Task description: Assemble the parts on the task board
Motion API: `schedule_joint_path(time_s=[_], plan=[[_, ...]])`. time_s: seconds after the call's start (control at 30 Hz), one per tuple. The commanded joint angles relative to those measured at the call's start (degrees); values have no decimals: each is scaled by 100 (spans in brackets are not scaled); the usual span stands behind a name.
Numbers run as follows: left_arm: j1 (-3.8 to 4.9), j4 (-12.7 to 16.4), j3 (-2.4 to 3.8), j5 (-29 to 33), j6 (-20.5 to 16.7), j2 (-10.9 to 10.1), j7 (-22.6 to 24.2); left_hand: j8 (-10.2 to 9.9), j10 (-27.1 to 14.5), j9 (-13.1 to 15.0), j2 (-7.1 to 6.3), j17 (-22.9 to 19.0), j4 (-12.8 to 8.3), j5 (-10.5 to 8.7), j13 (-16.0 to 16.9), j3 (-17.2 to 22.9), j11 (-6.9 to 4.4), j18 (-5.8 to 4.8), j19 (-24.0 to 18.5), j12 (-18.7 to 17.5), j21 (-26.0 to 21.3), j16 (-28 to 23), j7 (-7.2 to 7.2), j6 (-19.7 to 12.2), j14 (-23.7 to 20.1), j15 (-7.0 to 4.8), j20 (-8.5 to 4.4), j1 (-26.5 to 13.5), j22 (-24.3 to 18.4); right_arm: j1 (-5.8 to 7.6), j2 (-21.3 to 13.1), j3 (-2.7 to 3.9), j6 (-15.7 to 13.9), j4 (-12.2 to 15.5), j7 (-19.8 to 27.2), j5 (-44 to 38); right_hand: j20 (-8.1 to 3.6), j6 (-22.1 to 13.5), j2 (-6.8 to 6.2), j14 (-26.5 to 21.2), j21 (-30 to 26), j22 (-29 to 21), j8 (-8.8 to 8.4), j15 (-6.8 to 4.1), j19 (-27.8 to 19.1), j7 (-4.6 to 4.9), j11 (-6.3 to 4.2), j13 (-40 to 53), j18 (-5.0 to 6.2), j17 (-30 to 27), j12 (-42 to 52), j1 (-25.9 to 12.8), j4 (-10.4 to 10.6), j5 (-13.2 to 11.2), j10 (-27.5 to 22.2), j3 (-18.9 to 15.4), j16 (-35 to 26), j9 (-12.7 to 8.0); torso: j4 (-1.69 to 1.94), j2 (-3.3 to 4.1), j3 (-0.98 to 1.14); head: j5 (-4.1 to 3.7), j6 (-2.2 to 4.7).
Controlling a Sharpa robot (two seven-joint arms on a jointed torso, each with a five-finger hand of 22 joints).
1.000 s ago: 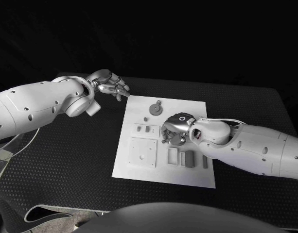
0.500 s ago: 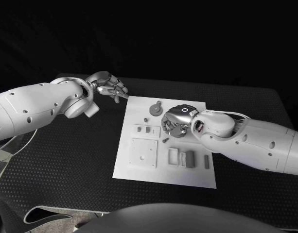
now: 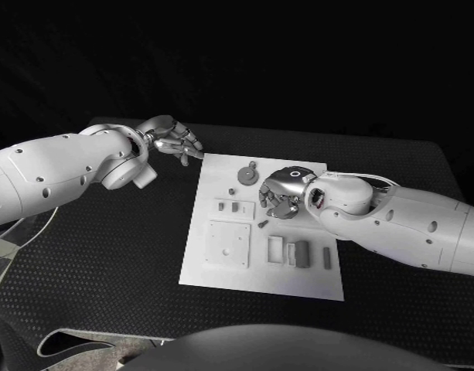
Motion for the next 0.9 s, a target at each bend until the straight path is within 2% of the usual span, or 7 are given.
schedule_joint_path(time_s=[0.03, 0.17, 0.43, 0.53, 0.63, 0.8, 0.9], plan=[[4, 10, 1, -23, 23, 17, 29, 16, 37, -7, -16, 10, 5, 3, 9, -40, 10, 19, 41, 15, 29, -24, -5, 13, 44, 8, -17, -50, 7, 2, 37, -38, 257, -52, 157, -61, 3, -324, -128, -79, -55, 59, -124, 69, -66, 186, 65, 36, 315, 39, 9, 31, 14, 1, -121, 31, -31, -49, -7, 1, 0, -8, -3], [4, 7, -1, -20, 14, 22, 45, 13, 32, -10, -21, 13, 0, 2, 9, -41, 11, 18, 39, 10, 27, -29, -3, 8, 41, 9, -18, -46, 6, 2, 80, -106, 227, -84, 218, -169, 11, -647, -283, -160, -89, 64, -303, 171, -115, 300, 172, 64, 315, 88, 24, 92, 19, 0, -250, 39, -31, -145, -1, 3, 7, -9, -7], [4, -2, -2, -23, 18, 31, 57, 6, 16, -16, -27, 22, -8, 2, 9, -43, 17, 12, 33, -4, 20, -41, 1, -3, 34, 13, -17, -40, 5, 1, 171, -210, 179, -73, 315, -311, 33, -734, -370, -238, -116, 69, -337, 189, -164, 305, 184, 87, 315, 123, 42, 94, 21, 1, -351, 42, -34, -182, 6, 5, 9, -3, -18], [3, -8, -3, -20, 28, 39, 65, 4, 12, -18, -27, 24, -10, 2, 9, -43, 19, 11, 33, -8, 19, -44, 3, -6, 34, 14, -17, -38, 5, 1, 191, -244, 195, -51, 361, -325, 42, -643, -348, -256, -116, 75, -274, 179, -172, 291, 172, 102, 315, 143, 69, 102, 24, -1, -370, 48, -24, -164, 9, 5, 7, -1, -21], [3, -10, -3, -19, 38, 39, 64, 2, 8, -19, -26, 26, -11, 2, 9, -42, 20, 10, 33, -11, 18, -46, 4, -9, 33, 15, -17, -36, 4, 0, 192, -310, 161, -9, 385, -419, 48, -519, -339, -268, -113, 81, -189, 172, -177, 282, 164, 111, 315, 161, 91, 96, 22, -2, -387, 39, -19, -133, 13, 5, 7, 0, -31], [3, -14, -5, -15, 42, 37, 62, 0, 4, -21, -25, 29, -13, 2, 9, -42, 22, 9, 33, -15, 18, -49, 6, -12, 32, 16, -17, -34, 4, 0, 192, -368, 194, 23, 406, -427, 60, -317, -338, -318, -137, 78, -51, 144, -216, 232, 131, 93, 315, 178, 66, 90, 19, -1, -463, 33, -36, -60, 1, 4, 6, 13, -35], [3, -11, -5, -15, 42, 40, 64, -1, 2, -22, -22, 31, -14, 3, 9, -41, 23, 8, 33, -17, 17, -51, 7, -14, 32, 16, -17, -32, 4, 0, 202, -440, 229, 2, 407, -477, 63, -255, -325, -335, -144, 79, -5, 134, -228, 212, 118, 76, 315, 186, 50, 99, 17, 0, -476, 37, -38, -30, 0, 4, 4, 9, -35]])
